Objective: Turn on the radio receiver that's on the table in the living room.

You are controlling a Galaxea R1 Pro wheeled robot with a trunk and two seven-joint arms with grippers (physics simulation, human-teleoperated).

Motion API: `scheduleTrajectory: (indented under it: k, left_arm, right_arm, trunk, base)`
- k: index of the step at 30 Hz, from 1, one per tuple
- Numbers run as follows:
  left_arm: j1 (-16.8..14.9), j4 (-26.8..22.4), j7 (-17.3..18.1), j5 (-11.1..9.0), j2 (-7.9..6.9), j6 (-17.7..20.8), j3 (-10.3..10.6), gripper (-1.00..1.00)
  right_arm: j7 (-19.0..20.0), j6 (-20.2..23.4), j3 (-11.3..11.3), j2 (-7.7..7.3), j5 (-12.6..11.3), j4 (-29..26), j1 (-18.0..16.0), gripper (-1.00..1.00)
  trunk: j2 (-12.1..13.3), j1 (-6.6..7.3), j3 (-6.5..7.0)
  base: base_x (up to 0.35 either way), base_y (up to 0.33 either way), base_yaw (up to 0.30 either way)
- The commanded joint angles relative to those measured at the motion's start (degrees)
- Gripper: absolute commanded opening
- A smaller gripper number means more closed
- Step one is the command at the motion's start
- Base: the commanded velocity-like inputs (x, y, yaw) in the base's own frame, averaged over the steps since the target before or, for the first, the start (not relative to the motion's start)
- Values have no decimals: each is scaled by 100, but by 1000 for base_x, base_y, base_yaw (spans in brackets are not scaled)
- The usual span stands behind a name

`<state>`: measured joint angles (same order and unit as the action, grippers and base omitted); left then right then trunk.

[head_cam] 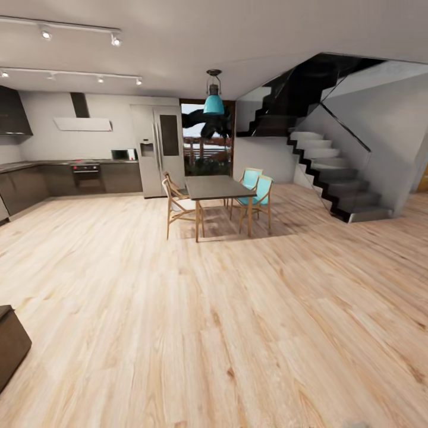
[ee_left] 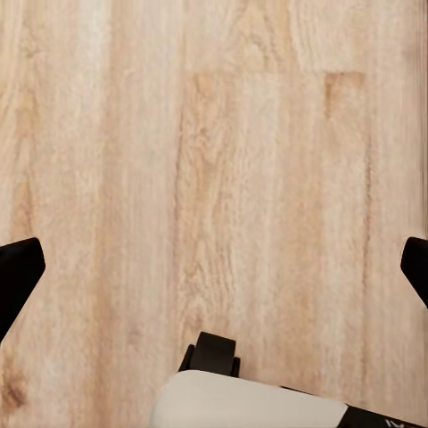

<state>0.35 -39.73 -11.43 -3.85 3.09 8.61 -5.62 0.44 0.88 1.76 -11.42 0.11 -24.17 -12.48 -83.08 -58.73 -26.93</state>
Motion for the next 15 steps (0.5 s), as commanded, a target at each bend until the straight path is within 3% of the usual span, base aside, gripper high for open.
scheduleTrajectory:
  k: [1,15]
  left_arm:
    - [0,0,0,2,-1,0,0,100]
    - [0,0,0,7,2,0,0,100]
  right_arm:
    - [0,0,0,0,1,0,0,100]
    - [8,0,9,0,6,9,0,100]
  trunk:
    - [0,0,0]
    - [0,0,0]
  base:
    - [0,0,-278]
    - [0,0,-278]
